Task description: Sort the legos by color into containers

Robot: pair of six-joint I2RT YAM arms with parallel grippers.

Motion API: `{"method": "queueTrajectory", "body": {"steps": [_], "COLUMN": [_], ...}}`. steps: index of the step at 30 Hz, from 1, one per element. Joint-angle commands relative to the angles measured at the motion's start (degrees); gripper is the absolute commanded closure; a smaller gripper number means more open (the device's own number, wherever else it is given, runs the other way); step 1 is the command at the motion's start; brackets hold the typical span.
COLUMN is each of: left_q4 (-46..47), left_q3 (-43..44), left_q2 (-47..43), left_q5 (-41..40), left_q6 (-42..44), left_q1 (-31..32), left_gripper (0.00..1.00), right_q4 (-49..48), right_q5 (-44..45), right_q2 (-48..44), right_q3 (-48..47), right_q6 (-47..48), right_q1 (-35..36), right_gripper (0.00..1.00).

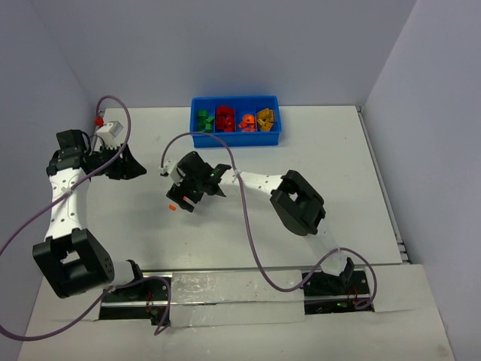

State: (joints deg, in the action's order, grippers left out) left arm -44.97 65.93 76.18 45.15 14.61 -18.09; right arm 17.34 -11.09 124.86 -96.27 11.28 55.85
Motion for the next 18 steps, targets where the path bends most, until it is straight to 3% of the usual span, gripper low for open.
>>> {"method": "queueTrajectory", "body": {"steps": [1, 8, 18], "left_q4": [-0.46, -0.24, -0.03], "left_q3": [0.51, 1.08, 1.66], "left_q2": [-0.07, 0.42, 1.34], "left_q5": [3.63, 2.93, 2.40], "left_q6": [2.18, 2.25, 2.09], "left_q1": [-0.19, -0.26, -0.20], "left_gripper": [0.44, 0.43, 0.43], "right_q4": [-1.61, -1.80, -2.84], "right_q5": [1.78, 2.00, 3.36], "right_q2": [2.87, 6.50, 8.48], "right_q3": [-5.41, -8.00, -7.17], "right_q6": [1.02, 1.41, 2.60], "right_q1": [-0.13, -0.15, -0.22], "right_gripper": [0.16, 0.22, 0.40]}}
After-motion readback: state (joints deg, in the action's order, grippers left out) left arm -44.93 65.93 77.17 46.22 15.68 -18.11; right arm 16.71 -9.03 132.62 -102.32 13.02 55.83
